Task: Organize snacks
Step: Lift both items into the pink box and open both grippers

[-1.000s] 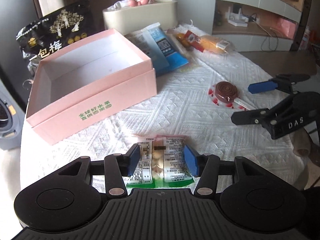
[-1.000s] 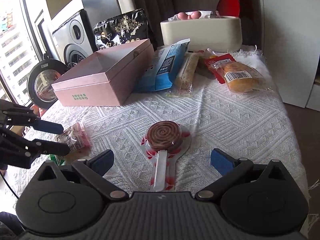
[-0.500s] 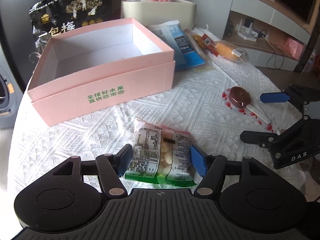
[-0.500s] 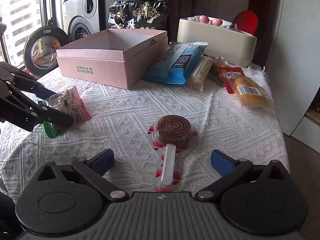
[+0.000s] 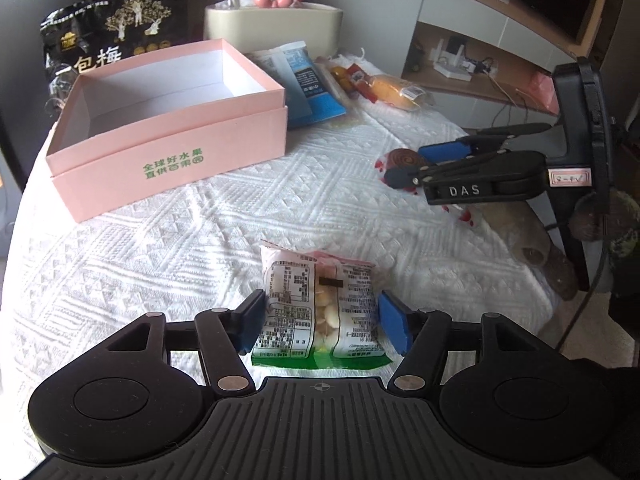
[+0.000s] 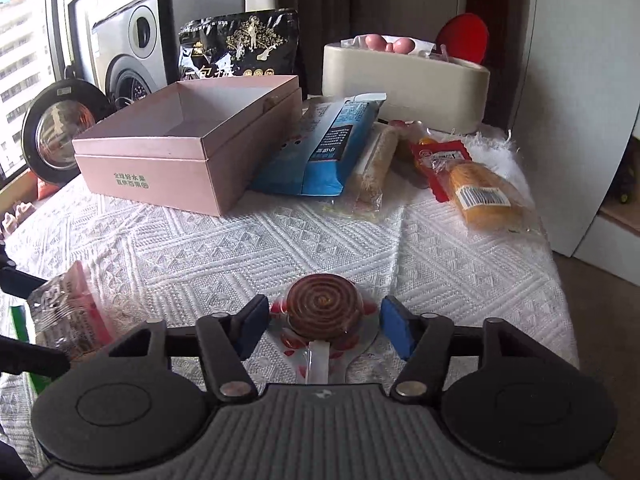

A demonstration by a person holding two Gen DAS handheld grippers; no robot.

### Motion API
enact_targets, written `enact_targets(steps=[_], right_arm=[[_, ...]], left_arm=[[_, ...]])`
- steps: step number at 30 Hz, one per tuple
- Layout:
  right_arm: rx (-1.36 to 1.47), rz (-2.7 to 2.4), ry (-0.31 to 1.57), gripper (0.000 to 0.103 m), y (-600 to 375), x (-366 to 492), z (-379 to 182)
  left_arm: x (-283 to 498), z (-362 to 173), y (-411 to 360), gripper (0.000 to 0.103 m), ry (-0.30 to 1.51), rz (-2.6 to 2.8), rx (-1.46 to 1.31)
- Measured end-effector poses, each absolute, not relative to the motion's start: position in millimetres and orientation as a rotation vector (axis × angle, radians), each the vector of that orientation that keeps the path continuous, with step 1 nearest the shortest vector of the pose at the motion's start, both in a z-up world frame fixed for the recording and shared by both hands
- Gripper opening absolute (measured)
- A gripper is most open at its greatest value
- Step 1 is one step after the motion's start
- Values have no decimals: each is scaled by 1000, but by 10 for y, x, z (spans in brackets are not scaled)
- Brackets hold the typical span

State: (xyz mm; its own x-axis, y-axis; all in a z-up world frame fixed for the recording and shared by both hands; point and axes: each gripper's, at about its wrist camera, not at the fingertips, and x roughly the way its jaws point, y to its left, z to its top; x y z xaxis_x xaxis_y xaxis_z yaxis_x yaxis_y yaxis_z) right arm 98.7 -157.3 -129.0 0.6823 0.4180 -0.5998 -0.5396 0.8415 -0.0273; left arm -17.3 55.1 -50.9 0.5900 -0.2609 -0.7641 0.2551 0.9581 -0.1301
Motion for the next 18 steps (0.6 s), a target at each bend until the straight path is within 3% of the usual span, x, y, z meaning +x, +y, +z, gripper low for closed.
enact_targets(steps=[6, 10, 14, 18], right_arm=[[-207, 632, 572, 54, -1591, 662, -886], [-192, 714, 469, 54, -1486, 560, -285], [-156, 745, 340, 54, -1202, 760, 356], [-102, 738, 353, 54, -767, 1296, 603]], left_arm=[[-408, -251, 760, 67, 838, -310, -47], [-283, 256, 1061, 67, 677, -223, -60], [159, 690, 1407, 67, 493, -134, -148], [949, 469, 1653, 67, 586, -139, -270]])
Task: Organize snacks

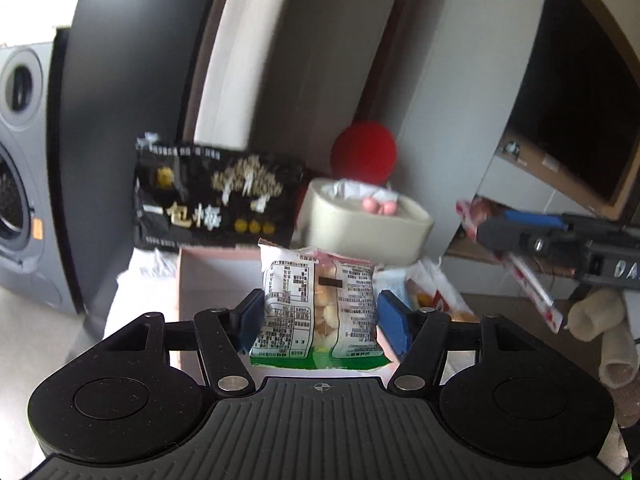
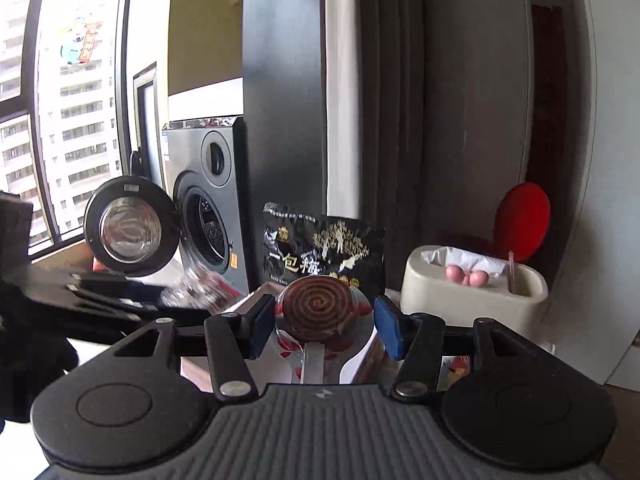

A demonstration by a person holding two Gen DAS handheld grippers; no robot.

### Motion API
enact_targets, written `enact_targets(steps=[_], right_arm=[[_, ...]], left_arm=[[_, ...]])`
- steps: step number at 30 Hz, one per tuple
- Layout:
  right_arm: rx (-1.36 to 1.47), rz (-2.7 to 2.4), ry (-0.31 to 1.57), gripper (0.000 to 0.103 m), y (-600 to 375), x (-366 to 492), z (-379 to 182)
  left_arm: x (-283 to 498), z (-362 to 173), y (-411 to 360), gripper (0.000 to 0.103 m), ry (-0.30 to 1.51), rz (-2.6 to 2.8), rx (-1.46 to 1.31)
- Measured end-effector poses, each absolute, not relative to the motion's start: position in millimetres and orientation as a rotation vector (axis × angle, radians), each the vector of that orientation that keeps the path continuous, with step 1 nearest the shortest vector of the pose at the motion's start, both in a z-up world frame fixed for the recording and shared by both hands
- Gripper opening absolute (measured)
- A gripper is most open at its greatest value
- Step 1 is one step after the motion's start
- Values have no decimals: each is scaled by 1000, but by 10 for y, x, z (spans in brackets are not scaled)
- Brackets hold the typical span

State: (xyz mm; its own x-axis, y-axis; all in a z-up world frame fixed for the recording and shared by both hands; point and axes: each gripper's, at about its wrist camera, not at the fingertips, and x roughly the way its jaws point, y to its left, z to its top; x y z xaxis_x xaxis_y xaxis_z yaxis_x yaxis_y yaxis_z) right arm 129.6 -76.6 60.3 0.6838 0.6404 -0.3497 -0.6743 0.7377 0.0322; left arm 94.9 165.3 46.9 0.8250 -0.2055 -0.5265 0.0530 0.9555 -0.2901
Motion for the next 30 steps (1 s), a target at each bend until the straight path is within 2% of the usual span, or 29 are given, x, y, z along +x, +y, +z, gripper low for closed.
enact_targets(steps=[4, 8, 11, 14, 18, 20, 24, 30], right_arm=[[-78, 716, 457, 54, -333, 1864, 378], [-24, 709, 613, 55, -20, 2362, -39], [8, 728, 693, 57, 80, 2609, -296], [-10, 706, 666, 64, 0, 2607, -351], [-42, 631, 555, 75, -344, 2485, -260], [-64, 558, 482, 80, -595, 2420, -217], [-78, 440, 408, 86, -1027, 2314, -258], [-7, 491, 584, 86, -1293, 2321, -668]], left_arm=[[1440, -42, 1676, 67, 720, -90, -190], [1550, -234, 1736, 67, 733, -93, -189], [1575, -309, 1652, 67, 794, -136, -73], [1594, -348, 1494, 65, 856, -159, 78], [1656, -293, 1572, 66, 898, -184, 2], [1625, -217, 1638, 65, 866, -186, -59], [1420, 35, 1752, 63, 672, -97, -187], [1103, 101, 1516, 63, 580, -165, -282]])
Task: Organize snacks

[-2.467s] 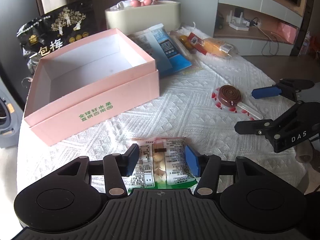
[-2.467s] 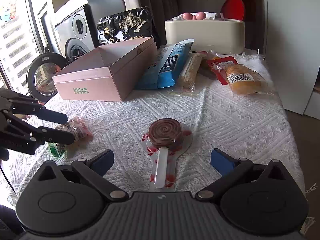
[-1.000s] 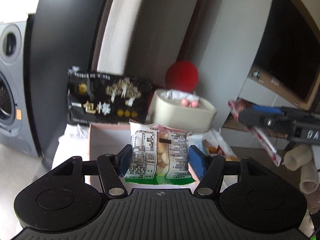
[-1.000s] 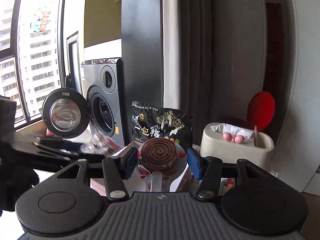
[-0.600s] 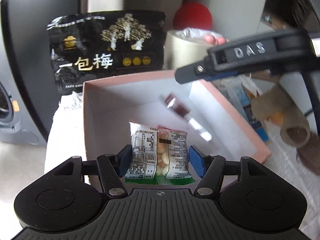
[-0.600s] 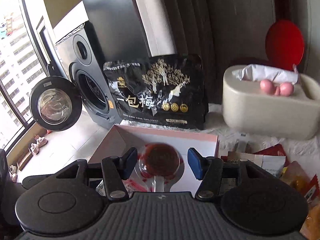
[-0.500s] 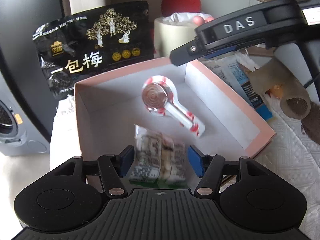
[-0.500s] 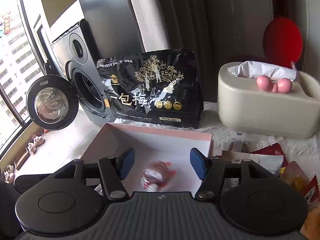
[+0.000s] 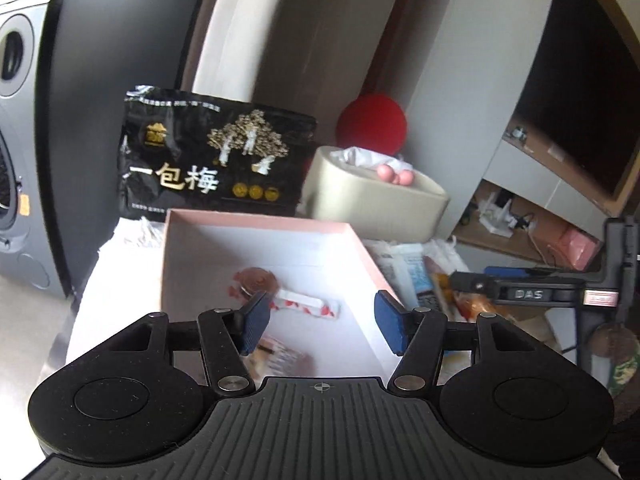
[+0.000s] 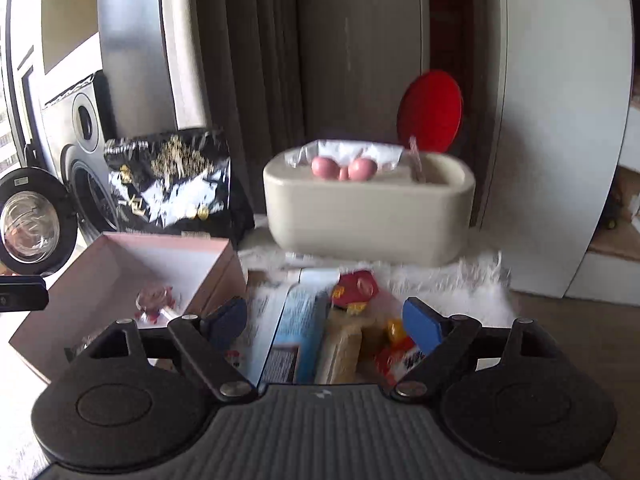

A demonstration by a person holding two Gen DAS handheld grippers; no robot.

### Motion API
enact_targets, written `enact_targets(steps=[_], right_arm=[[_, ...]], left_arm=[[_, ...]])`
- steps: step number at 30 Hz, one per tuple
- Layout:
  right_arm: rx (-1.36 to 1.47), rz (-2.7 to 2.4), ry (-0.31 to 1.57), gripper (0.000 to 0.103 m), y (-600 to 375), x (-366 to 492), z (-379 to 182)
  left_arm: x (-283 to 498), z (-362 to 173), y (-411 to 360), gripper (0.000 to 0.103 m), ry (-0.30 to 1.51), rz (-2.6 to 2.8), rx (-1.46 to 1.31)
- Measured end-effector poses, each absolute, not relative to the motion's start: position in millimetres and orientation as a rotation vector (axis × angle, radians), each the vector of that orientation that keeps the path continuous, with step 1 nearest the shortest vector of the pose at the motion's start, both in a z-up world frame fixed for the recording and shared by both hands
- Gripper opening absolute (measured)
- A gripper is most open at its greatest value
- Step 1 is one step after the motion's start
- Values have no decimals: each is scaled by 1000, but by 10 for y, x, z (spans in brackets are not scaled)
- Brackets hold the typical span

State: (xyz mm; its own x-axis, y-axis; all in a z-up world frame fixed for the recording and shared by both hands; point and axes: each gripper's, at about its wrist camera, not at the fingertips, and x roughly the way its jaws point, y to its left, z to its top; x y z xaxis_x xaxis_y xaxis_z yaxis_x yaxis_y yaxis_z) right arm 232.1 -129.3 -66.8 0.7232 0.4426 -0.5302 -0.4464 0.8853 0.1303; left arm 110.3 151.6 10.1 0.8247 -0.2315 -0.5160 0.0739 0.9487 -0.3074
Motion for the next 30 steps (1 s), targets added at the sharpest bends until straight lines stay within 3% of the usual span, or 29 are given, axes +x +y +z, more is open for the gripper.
enact_targets(steps=[7, 16, 18, 19, 21, 24, 30], right_arm=[[91, 465, 733, 85, -1282, 2323, -1209], [215, 583, 754, 90, -1217, 2692, -1252], [157, 607, 766, 75, -1149, 2663, -1228], [152, 642, 771, 73, -1158, 2637, -1219], [222, 732, 815, 54, -1267, 2587, -1231], [278, 794, 848, 42, -1449, 2431, -1222], [353, 877, 907, 38, -1833, 1964, -1172]], left_arm=[[723, -148, 985, 63, 613, -314, -288], [695, -485, 802, 63, 722, -266, -309], [675, -481, 808, 63, 726, -260, -308], [663, -477, 819, 63, 727, -256, -310], [647, -478, 853, 63, 729, -245, -318], [639, -474, 901, 63, 729, -232, -345], [626, -443, 866, 63, 722, -275, -372]])
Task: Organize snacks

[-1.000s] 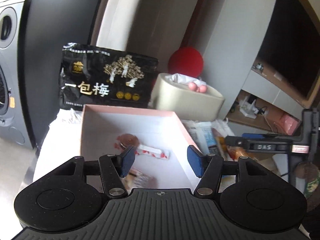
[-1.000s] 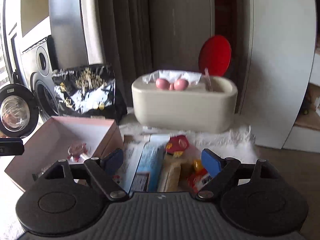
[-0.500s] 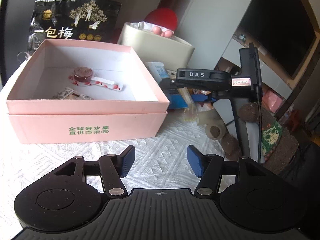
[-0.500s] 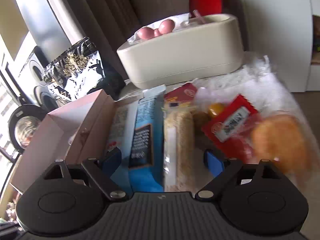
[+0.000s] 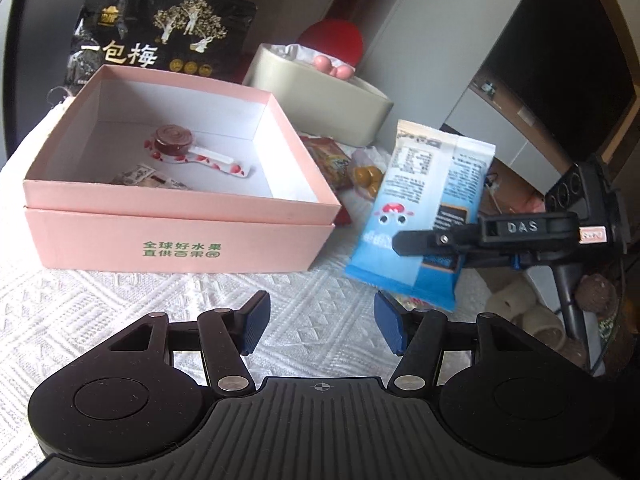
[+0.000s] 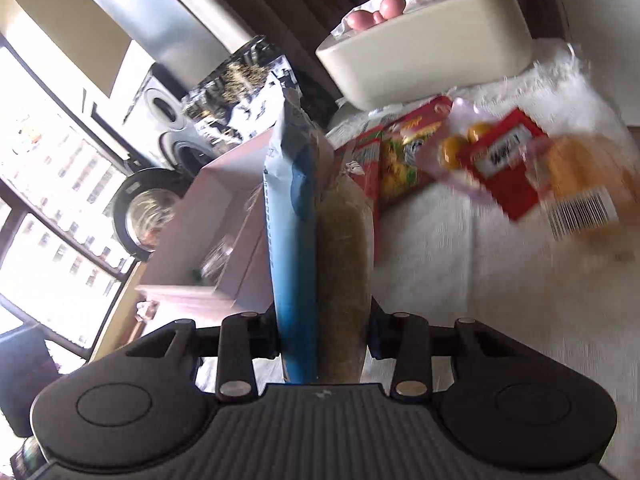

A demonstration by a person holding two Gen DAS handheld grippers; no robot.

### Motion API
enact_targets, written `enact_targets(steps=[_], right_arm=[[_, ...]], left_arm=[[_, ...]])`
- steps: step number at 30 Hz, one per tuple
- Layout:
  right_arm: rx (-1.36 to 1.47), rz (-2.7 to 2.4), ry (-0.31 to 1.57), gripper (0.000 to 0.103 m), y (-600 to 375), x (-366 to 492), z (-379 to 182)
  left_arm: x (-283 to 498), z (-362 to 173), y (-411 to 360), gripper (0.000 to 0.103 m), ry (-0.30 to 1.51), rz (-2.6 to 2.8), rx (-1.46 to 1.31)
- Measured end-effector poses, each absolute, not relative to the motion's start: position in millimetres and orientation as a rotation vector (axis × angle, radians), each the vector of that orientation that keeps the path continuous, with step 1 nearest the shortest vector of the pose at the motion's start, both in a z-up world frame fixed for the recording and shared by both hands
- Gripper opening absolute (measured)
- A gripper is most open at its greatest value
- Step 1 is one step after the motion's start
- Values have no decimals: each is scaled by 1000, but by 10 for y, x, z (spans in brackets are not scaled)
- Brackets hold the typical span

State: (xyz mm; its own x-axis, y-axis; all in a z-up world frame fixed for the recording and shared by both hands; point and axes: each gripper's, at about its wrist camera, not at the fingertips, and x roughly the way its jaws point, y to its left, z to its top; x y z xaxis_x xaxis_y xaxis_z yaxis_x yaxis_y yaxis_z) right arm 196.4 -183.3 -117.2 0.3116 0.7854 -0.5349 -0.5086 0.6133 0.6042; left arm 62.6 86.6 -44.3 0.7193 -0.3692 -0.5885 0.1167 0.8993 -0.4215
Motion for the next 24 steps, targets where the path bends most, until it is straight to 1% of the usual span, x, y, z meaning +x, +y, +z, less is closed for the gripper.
enact_targets(steps=[6, 8, 10, 12, 14, 17, 19, 21, 23, 24], right_arm=[[475, 1059, 1027, 38, -1922, 1646, -1205], [465, 1097, 1046, 40, -1842, 1579, -1210], [421, 1051, 1023, 46, -1784, 1557, -1194], [381, 997, 989, 59, -1772, 1558, -1177], [324, 925, 958, 65, -1777, 1557, -1172], [234, 848, 890, 65, -1836, 1528, -1100], [142, 740, 794, 67, -1922, 1515, -1005], [38, 604, 681, 82, -1995, 1540, -916], [-61, 465, 570, 88, -2038, 1639, -894], [-93, 418, 543, 88, -2048, 1737, -908]], left_arm=[[594, -392, 807, 63, 707, -305, -384], [570, -357, 805, 63, 699, -306, -385], [550, -334, 798, 63, 697, -301, -376], [535, -327, 790, 63, 703, -294, -366], [531, -334, 779, 63, 713, -292, -358], [538, -372, 761, 63, 732, -295, -351], [549, -392, 737, 63, 741, -296, -348], [561, -397, 698, 63, 745, -306, -341], [570, -395, 649, 63, 746, -324, -334], [578, -394, 623, 63, 747, -331, -329]])
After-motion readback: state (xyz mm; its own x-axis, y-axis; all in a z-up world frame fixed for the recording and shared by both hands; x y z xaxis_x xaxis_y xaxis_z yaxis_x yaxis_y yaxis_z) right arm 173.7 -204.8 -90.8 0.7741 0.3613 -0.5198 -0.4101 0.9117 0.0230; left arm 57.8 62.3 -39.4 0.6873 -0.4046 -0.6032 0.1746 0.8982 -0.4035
